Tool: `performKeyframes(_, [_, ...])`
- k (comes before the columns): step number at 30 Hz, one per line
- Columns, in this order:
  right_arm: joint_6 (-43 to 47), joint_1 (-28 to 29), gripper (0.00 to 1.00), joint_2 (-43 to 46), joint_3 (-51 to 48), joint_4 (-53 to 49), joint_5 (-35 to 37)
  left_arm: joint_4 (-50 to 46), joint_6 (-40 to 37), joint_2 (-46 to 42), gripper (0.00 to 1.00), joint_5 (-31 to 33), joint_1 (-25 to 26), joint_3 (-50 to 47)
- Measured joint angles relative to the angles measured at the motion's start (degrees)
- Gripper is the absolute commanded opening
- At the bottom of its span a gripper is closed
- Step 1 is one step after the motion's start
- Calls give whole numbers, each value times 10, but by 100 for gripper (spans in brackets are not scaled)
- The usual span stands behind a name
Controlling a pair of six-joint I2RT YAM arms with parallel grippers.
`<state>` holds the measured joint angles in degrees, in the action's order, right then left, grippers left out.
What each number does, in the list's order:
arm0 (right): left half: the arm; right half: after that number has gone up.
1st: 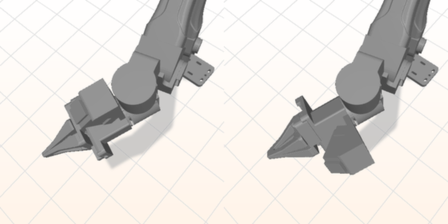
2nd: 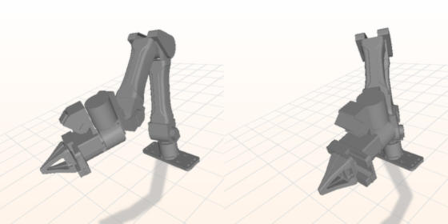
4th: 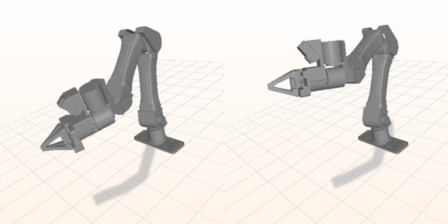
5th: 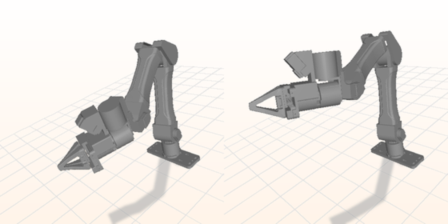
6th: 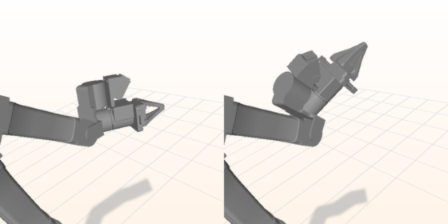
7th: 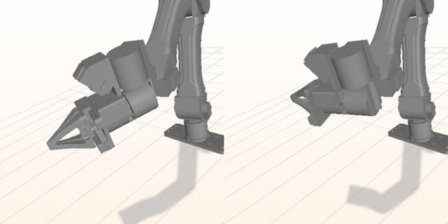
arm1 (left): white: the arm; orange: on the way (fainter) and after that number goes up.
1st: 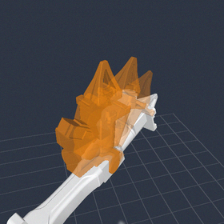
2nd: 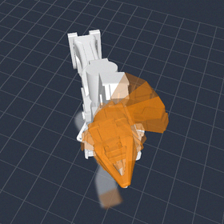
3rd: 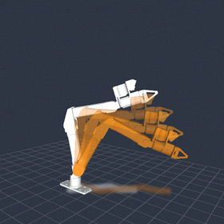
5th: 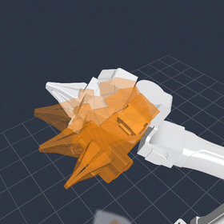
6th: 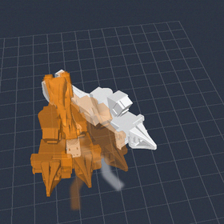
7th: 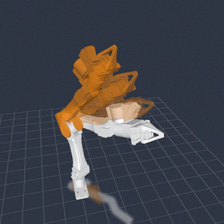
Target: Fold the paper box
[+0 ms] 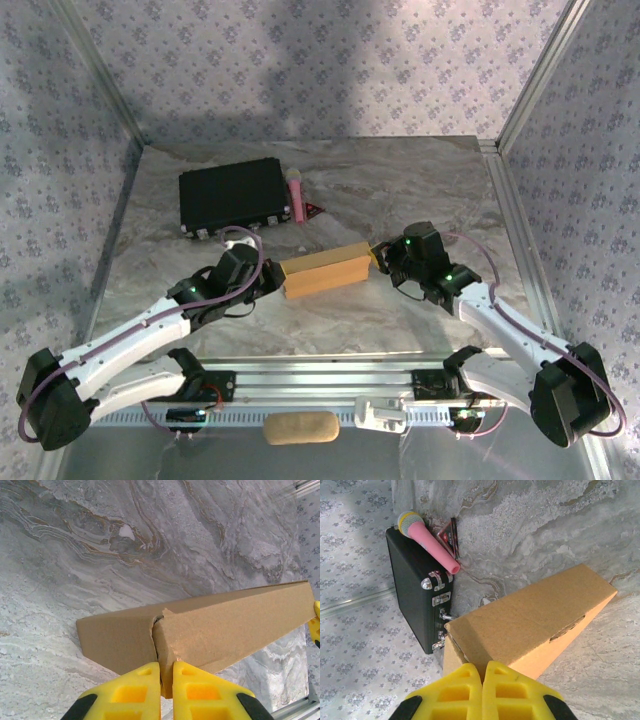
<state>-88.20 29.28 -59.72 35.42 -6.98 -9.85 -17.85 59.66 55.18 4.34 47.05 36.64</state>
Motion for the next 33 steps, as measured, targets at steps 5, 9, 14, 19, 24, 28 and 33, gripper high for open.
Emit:
performKeyframes(5, [14,2,6,1,15,-31,8,8,-1,5,10,0,1,0])
performKeyframes(9, [37,-4,12,15,19,-59,14,16,-9,20,11,7,17,8])
performKeyframes(14, [82,-37,20,56,14,-111,9,18,-24,53,11,35,66,36])
performKeyframes(19, [131,-72,24,99,-2,-159,-14,29,-33,93,15,61,115,48])
performKeyframes(24, [162,-94,31,114,-56,-178,-47,24,-31,164,29,75,154,48])
performKeyframes(28, [176,-106,43,111,-95,-188,-64,19,-23,196,44,82,165,48])
performKeyframes(33, [212,-110,97,114,-78,-221,-54,-4,-18,183,58,101,165,49])
